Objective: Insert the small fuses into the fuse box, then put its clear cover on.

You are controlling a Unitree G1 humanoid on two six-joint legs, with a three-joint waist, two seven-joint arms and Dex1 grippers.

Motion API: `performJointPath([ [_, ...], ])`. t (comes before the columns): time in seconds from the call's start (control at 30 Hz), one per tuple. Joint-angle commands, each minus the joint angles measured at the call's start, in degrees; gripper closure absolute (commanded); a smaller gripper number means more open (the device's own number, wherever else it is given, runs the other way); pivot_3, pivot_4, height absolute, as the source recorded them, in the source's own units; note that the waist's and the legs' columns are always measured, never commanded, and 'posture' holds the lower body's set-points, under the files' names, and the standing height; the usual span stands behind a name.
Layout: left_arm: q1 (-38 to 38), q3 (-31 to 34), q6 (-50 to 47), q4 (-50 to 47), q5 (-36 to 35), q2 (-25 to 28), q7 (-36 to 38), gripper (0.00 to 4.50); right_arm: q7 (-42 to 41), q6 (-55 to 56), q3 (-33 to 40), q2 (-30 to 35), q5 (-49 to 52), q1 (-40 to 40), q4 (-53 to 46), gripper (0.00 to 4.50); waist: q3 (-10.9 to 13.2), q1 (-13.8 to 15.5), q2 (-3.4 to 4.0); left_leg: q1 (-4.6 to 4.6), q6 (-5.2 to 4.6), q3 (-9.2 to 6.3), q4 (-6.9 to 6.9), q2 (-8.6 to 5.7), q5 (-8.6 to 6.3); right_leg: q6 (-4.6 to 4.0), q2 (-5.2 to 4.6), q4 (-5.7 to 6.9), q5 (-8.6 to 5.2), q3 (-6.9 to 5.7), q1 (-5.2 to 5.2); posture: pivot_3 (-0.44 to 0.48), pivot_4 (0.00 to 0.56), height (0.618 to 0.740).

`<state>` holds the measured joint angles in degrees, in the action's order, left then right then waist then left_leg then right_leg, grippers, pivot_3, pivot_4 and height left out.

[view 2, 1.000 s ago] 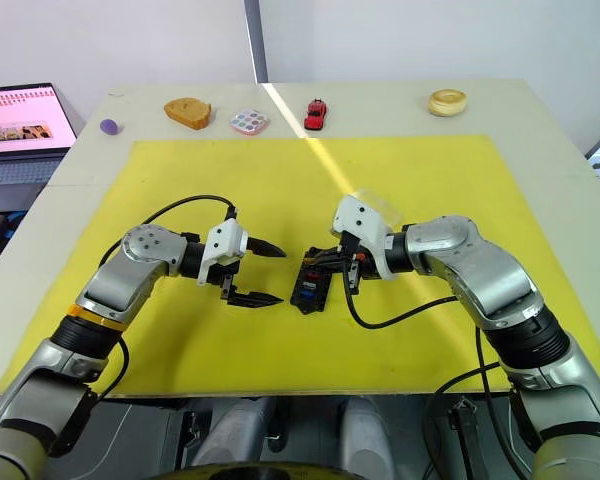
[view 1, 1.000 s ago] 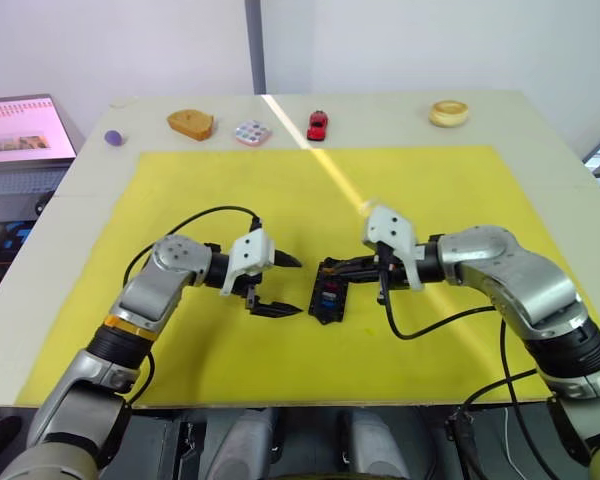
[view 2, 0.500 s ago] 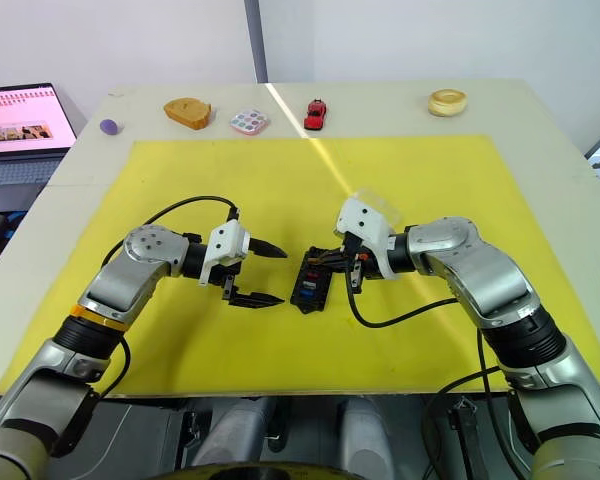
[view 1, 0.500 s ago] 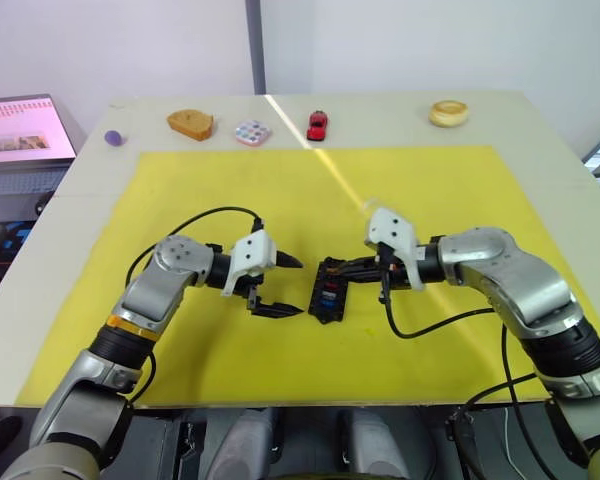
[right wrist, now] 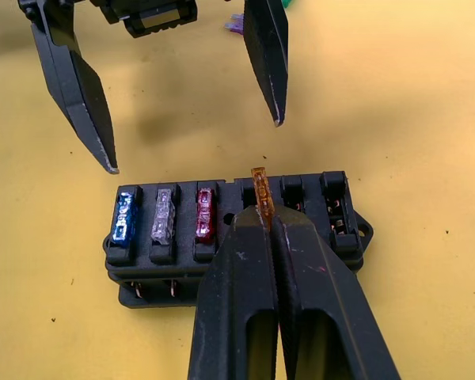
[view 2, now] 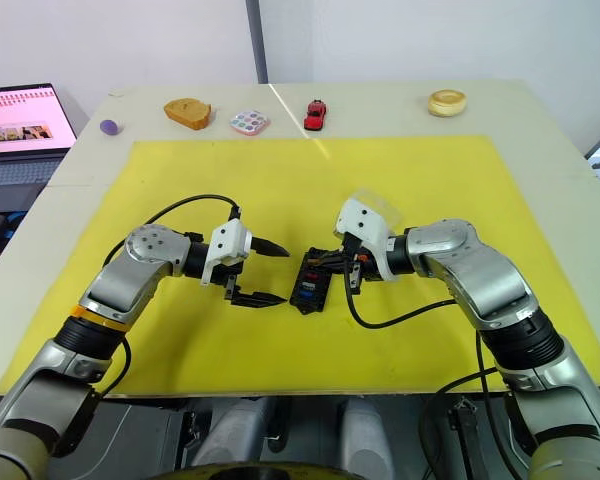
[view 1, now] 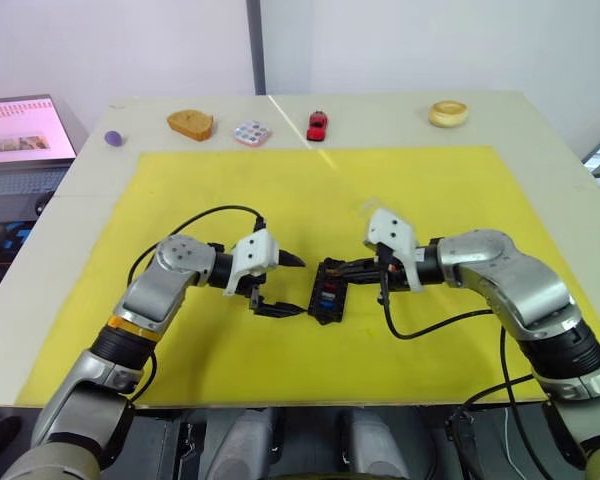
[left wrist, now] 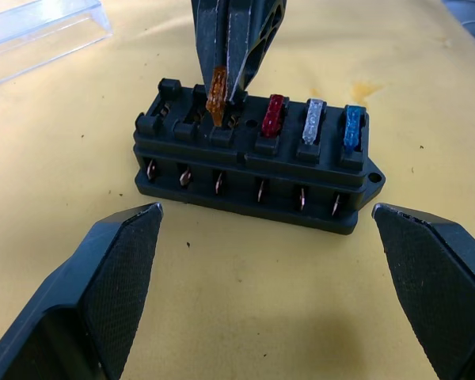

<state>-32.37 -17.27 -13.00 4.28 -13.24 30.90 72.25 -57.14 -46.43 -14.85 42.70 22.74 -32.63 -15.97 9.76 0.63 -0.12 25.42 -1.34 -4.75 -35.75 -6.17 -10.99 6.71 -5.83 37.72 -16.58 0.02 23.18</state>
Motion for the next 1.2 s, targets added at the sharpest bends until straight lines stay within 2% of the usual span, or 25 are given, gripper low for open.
performJointPath([
  [0.03,-0.7,0.9,0.2,-1.8,-0.5,-0.1,0.0,0.03,-0.5,-0.9,0.4,-0.6,1.2,-0.1,-2.1,4.5,0.0,0.0,0.0,0.0,0.0,0.0,0.0,0.0,0.0,0.0,0.0,0.0,0.0,0.0,0.0,0.0,0.15,0.74],
  [0.7,-0.5,0.4,2.4,0.3,0.4,-0.5,0.5,0.03,0.3,-2.8,1.7,-1.6,2.4,-0.5,-3.2,4.5,0.0,0.0,0.0,0.01,0.0,0.0,-0.02,0.0,0.0,0.0,0.0,0.02,0.0,0.0,0.01,0.0,0.15,0.74],
  [1.2,0.2,0.2,3.0,0.1,0.8,-0.6,0.0,0.03,1.5,-1.8,-3.8,-0.3,-3.9,-0.2,-0.7,4.5,0.0,0.0,0.0,-0.04,0.0,0.0,-0.04,0.01,0.0,0.0,0.02,0.05,0.0,0.0,-0.02,0.0,0.15,0.74],
])
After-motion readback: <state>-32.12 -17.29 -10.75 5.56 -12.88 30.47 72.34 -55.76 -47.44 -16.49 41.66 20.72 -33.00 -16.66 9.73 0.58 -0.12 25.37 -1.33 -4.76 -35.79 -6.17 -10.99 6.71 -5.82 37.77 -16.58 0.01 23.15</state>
